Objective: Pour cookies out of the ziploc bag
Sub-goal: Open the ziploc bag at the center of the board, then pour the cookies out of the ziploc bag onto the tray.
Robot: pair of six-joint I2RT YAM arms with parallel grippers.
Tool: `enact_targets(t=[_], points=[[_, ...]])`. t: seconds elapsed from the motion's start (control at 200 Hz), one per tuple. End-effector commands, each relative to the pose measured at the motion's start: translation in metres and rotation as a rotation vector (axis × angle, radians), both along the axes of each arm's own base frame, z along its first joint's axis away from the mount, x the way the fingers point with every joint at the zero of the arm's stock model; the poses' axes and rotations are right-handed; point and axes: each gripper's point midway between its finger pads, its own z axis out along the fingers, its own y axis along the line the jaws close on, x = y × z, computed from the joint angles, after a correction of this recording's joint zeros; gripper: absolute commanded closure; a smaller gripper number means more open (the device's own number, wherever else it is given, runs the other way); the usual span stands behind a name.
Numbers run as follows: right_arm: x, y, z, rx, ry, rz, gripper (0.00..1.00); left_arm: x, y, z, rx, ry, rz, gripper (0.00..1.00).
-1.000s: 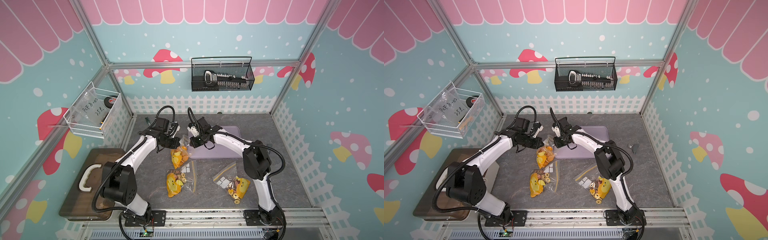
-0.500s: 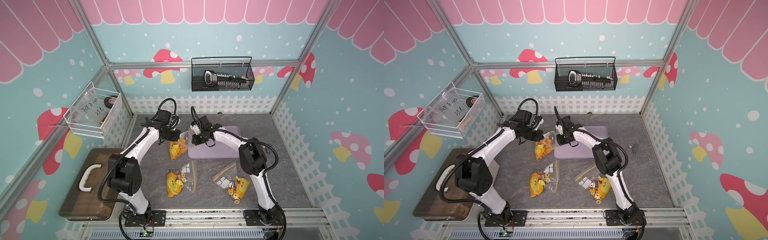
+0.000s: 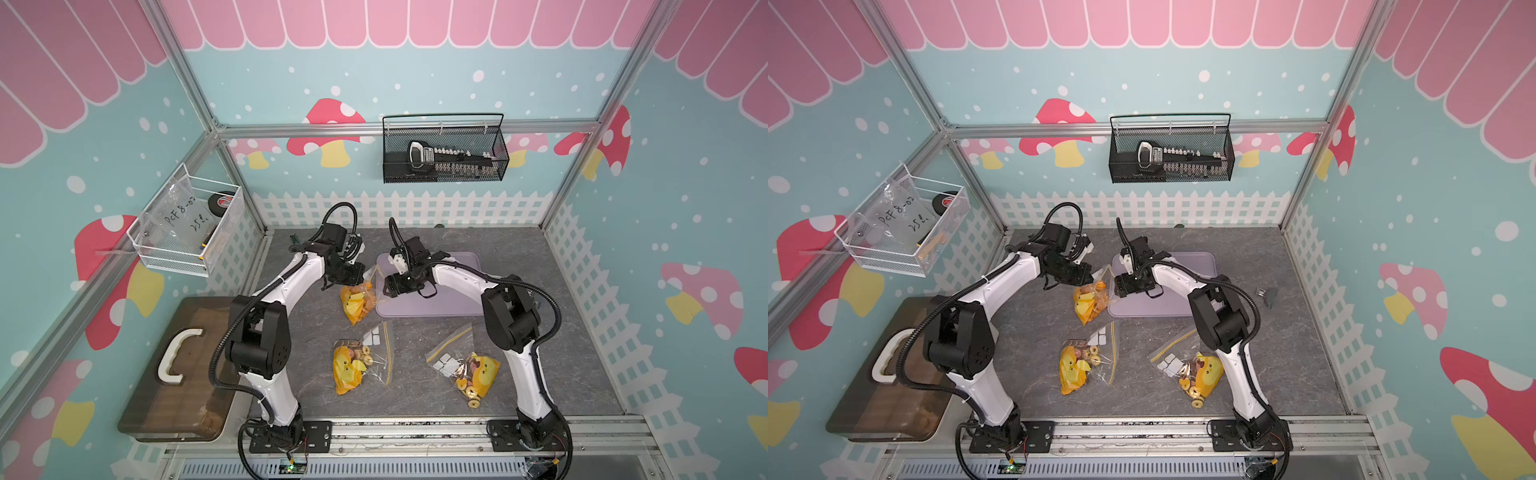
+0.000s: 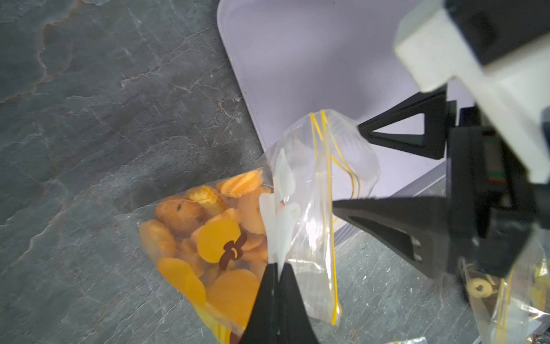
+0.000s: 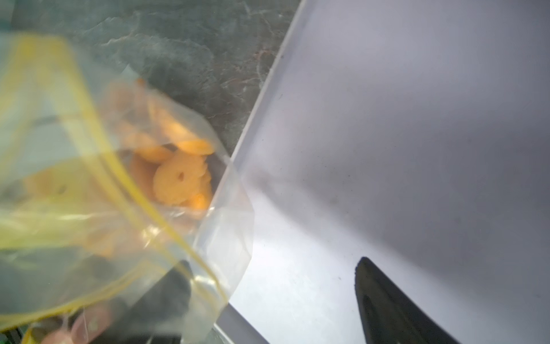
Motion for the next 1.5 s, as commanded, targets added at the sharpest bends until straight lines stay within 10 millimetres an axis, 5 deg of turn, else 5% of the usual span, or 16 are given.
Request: enact_targets(t=[0.0,0.195,0.36,0.405,0.43,0.48,0.686,0.891,1.181,1.496], points=[[0.002,-0.007,0.052,0.063,-0.075,-0.022,0.07,0.007,-0.013,0.009,-0.062,-0.015,-0.024,0.87],[-0.004,-0.015,0.089,0.128,-0.093,-0.050,0.02,0.007,-0.013,0.016,-0.089,-0.028,-0.015,0.73],[-0.007,-0.008,0.115,0.178,-0.089,-0.052,0.01,0.009,-0.006,0.036,-0.110,-0.113,0.017,0.51],[-0.008,-0.004,0.118,0.172,-0.091,-0.039,0.02,0.010,-0.001,0.044,-0.118,-0.143,0.039,0.38],[-0.009,-0.002,0.121,0.170,-0.093,-0.033,0.01,0.012,0.003,0.050,-0.123,-0.166,0.054,0.18],[-0.011,0.002,0.122,0.167,-0.086,-0.024,0.02,0.013,0.012,0.059,-0.127,-0.204,0.094,0.01],[-0.011,0.030,0.117,0.167,-0.044,-0.015,0.06,0.022,0.083,0.086,-0.066,-0.329,0.444,0.01],[-0.001,0.055,0.100,0.153,0.009,-0.061,0.09,0.019,0.124,0.044,-0.068,-0.179,0.687,0.01],[0.010,0.061,0.062,0.073,0.027,-0.127,0.15,0.021,0.119,-0.043,-0.122,0.114,0.787,0.01],[0.026,0.084,0.055,0.139,0.050,-0.129,0.32,0.024,0.118,-0.069,-0.106,0.246,0.801,0.06]])
